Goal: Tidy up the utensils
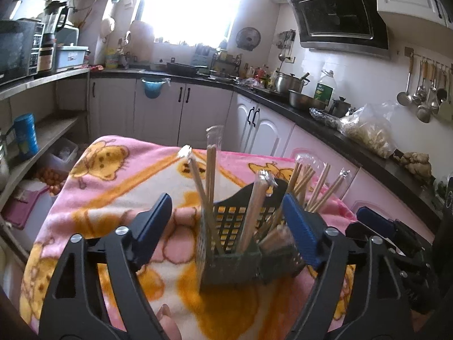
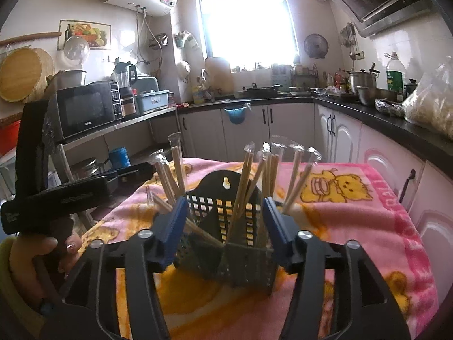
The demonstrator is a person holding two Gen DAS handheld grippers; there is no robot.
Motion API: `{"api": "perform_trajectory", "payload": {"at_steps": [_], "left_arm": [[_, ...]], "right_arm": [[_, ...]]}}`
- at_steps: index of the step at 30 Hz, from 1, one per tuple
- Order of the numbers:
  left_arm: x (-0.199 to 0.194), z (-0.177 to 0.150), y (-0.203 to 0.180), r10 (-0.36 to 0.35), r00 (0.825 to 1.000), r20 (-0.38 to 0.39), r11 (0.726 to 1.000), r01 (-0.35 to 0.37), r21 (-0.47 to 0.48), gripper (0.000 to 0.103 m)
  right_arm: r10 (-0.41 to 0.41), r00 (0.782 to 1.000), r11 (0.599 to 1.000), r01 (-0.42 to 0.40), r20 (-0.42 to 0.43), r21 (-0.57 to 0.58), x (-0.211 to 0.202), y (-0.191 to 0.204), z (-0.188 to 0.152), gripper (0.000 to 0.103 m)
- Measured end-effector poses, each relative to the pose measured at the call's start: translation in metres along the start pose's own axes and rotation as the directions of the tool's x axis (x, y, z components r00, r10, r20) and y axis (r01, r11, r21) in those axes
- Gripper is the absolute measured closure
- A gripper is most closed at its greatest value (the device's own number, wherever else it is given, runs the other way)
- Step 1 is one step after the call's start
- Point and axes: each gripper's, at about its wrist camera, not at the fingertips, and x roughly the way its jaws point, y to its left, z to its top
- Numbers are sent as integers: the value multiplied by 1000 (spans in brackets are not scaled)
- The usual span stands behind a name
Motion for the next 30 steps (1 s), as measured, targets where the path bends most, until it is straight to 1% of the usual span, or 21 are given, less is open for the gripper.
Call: {"api": "perform_trajectory", "payload": {"at_steps": [1, 6, 11, 14, 16, 22, 30], "left_arm": [[-3, -2, 1, 1, 1000, -4, 1000, -1, -4, 27], [-21, -14, 4, -3, 1000, -8, 1000, 3, -19, 12], [-36, -28, 3, -24, 999, -23, 999, 24, -25, 12], [-41, -37, 1, -21, 999, -48, 1000, 20, -24, 12], [-44, -46, -2, -24, 997, -72, 999, 22, -26, 12], [-55, -67, -6, -17, 995, -95, 1000, 15, -15, 12], [-63, -99, -12, 20, 992, -127, 1000, -17, 25, 12]], "right_arm": [[-5, 1000, 1000, 5, -4, 7, -3, 0, -3, 43], [-27, 1000, 999, 27, -11, 26, -20, 0, -14, 33], [-49, 999, 998, 49, 6, 42, -43, -1, -23, 19], [-57, 998, 997, 57, 7, 55, -52, -1, -27, 15], [-62, 998, 996, 61, 2, 61, -58, -1, -30, 13], [-74, 997, 995, 75, -18, 68, -72, 2, -45, 10], [-99, 994, 992, 102, -44, 77, -82, 4, -76, 9]]}}
